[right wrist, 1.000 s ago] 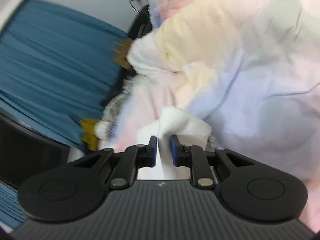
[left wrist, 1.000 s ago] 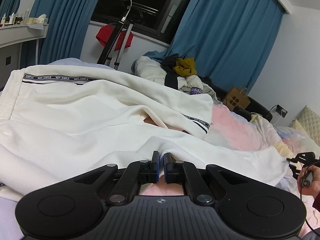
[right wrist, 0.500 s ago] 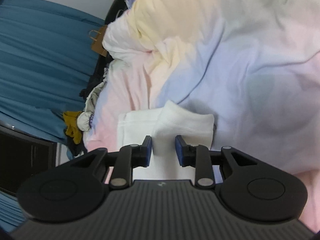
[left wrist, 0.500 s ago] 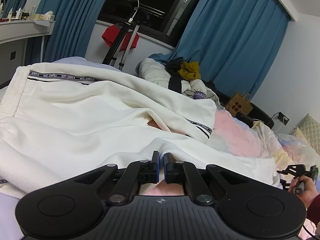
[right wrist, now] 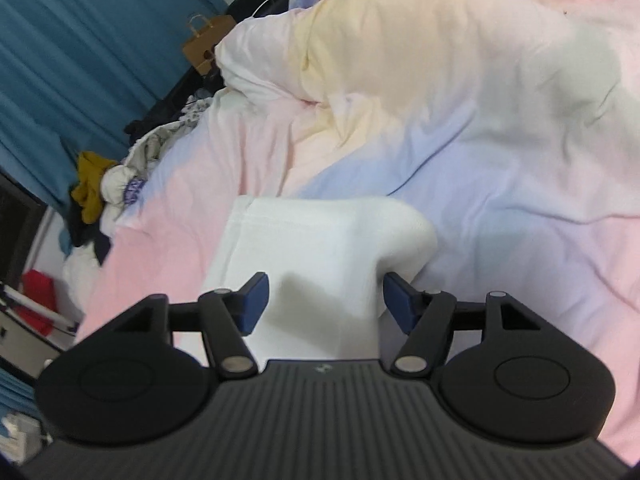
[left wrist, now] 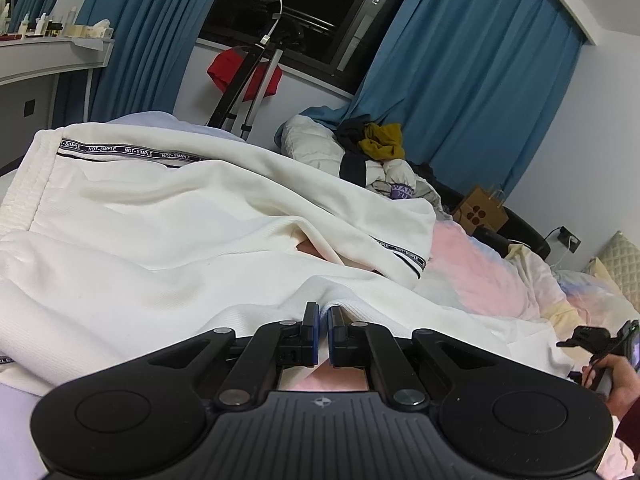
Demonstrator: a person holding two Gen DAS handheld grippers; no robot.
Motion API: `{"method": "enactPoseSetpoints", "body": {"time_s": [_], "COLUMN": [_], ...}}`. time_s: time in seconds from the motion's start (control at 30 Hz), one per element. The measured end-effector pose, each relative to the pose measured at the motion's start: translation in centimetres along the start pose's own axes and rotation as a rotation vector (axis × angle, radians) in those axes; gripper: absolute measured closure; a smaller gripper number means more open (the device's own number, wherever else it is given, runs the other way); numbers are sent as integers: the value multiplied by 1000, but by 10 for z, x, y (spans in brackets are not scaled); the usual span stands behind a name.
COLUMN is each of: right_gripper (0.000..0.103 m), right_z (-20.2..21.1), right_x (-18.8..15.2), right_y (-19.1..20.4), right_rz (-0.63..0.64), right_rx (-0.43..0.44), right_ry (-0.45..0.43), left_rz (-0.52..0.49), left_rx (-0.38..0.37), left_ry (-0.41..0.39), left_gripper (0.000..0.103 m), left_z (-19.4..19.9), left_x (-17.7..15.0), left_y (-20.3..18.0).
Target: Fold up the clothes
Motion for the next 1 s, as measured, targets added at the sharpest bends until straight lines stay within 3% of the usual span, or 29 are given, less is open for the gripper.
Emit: {"method": "enactPoseSetpoints", "body": {"time_s": [0.07,0.13,0.23,0.3,0.47,0.53,0.6,0.67,0.83,0.9,1.0], "right_gripper": [41,70,88,92,94,94,94,94,94,94,94], "right_z": [-9,-13,-8,5,71,90,88,72,13,3,3], "right_x": [-1,-4,-4,-4,-3,-3,2,7,8,5,4], "right_y": [-6,-7,3,17,58,57,43,22,-42,-55,-54], "right_rz": [-22,-28,-16,12,131,117,47,-20,-188,-210,-207], "right_rx": [-11,-42,-25,64,436,486,424,284,-35,-89,-91], "right_ry": [-8,-8,-53,-103,-332,-431,-449,-397,-143,-100,-96], "left_rz": [5,10,2,-12,-18,-23,-31,-35,-43,-23,-1], "left_rx": [0,0,0,2,-1,0,1,-2,-7,-8,10], "left_ry": [2,5,9,18,34,41,50,56,68,79,92], "left_gripper": [98,98,98,98,98,98,98,98,97,96,88], "left_z": [0,-1,-1,-2,-4,-5,-7,-8,-9,-7,0], "left_x": [0,0,0,-1,-4,-5,-6,-7,-9,-9,-10], "left_y": [1,1,1,-1,-1,-1,-2,-2,-1,0,2]}}
Point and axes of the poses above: each gripper's, at about its wrist camera, not at the fingertips, and z roughly against the way its jaws point, y to its left, x to its top, the point moved 1 cm from there along -z, roughly the way its jaws point, and after that the axes turned 2 degrees about -x, right-handed, at the moved point
